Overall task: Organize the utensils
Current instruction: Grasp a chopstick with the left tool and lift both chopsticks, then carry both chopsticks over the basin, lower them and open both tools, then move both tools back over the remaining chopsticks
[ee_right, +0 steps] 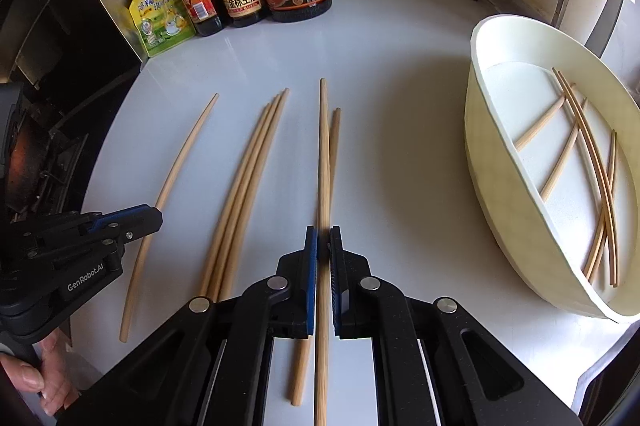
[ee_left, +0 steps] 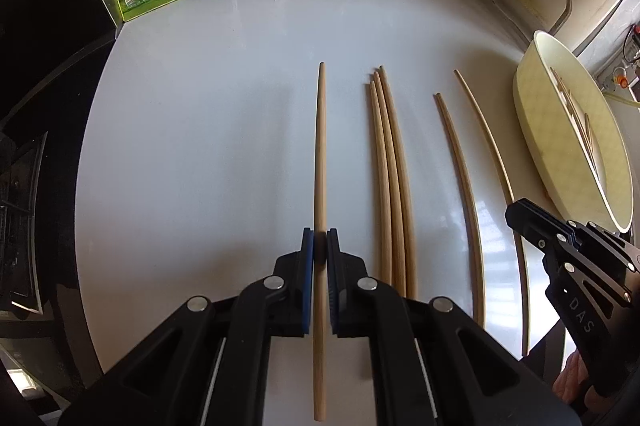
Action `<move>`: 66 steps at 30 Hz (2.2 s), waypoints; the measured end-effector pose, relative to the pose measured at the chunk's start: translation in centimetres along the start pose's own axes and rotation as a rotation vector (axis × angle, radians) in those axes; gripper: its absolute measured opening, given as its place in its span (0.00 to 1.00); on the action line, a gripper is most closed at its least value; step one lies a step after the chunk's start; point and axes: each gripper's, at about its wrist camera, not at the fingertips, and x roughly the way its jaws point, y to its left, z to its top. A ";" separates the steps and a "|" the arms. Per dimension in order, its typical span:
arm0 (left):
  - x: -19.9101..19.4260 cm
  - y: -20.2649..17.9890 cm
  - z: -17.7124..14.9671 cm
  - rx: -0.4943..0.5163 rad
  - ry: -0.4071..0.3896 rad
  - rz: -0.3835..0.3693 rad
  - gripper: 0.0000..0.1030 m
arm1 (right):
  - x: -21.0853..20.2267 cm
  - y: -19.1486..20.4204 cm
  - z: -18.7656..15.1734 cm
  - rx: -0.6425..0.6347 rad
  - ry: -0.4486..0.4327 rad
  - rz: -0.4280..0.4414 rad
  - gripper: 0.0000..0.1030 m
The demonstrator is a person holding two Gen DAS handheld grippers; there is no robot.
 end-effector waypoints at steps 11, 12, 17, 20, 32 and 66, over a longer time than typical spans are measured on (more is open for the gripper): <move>-5.2 -6.8 3.2 0.005 -0.115 -0.056 0.07 | -8.0 -5.4 1.5 -0.001 -0.110 -0.018 0.06; -5.5 -7.9 3.8 0.010 -0.125 -0.068 0.07 | -8.7 -6.6 1.7 0.012 -0.119 -0.027 0.06; -6.8 -14.7 6.8 0.050 -0.186 -0.106 0.07 | -10.4 -12.7 2.7 0.057 -0.139 -0.075 0.06; -6.7 -18.6 8.2 0.068 -0.207 -0.105 0.07 | -11.1 -15.8 3.4 0.056 -0.145 -0.098 0.06; -2.2 -27.6 8.5 0.068 -0.120 -0.044 0.07 | -9.6 -23.3 4.1 0.091 -0.118 -0.097 0.06; -2.0 -28.5 8.6 -0.004 -0.115 0.033 0.39 | -8.3 -25.8 4.7 0.081 -0.134 -0.080 0.17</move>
